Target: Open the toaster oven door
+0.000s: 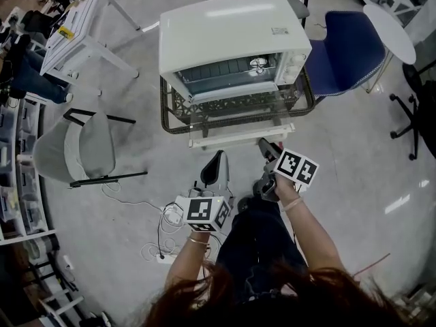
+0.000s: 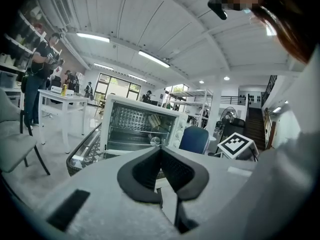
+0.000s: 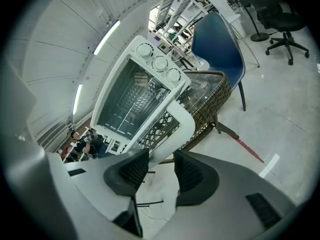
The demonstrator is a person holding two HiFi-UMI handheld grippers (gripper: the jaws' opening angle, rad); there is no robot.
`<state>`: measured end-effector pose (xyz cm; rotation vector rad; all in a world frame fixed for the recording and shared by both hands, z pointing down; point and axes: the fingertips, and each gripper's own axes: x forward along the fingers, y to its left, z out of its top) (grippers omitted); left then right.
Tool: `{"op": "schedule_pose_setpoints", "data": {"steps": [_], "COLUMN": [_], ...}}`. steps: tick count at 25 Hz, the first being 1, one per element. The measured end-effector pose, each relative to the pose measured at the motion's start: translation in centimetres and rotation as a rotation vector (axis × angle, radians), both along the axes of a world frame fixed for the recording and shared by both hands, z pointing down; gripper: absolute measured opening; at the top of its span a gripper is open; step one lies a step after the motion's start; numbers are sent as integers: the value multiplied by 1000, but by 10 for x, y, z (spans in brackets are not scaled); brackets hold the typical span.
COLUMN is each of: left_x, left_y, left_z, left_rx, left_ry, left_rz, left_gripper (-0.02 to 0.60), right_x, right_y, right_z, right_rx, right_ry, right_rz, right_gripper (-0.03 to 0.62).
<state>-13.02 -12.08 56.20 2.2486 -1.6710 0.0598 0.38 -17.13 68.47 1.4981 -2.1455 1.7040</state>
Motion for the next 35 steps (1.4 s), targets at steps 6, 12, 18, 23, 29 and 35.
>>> {"op": "schedule_pose_setpoints", "data": {"steps": [6,12,18,23,29,35], "left_x": [5,12,12,14,18,19], "left_y": [3,4,2,-1,-5,-11], "left_z": [16,36,53,65,78,90], "left_rx": [-5,-8,-6,-9,-3,-1], "left_ry": [0,5,-1,-4,-8,-13], "left_rz": [3,9,7,7,19,20], "left_gripper": [15,15,15,15,15,15], "right_x": [-1,1,0,1,1,-1], "right_y": [4,7,7,7,5,5], "right_z": [17,35,54,68,82,92], "right_rx": [-1,-7,-14,-16,-2,9], "right_ry": [-7,-9,-7,-15,-18,-17], "right_rz": [-19,-27,-35,-44,-52,-60], "right_gripper": [158,158,156,156,153,149]}}
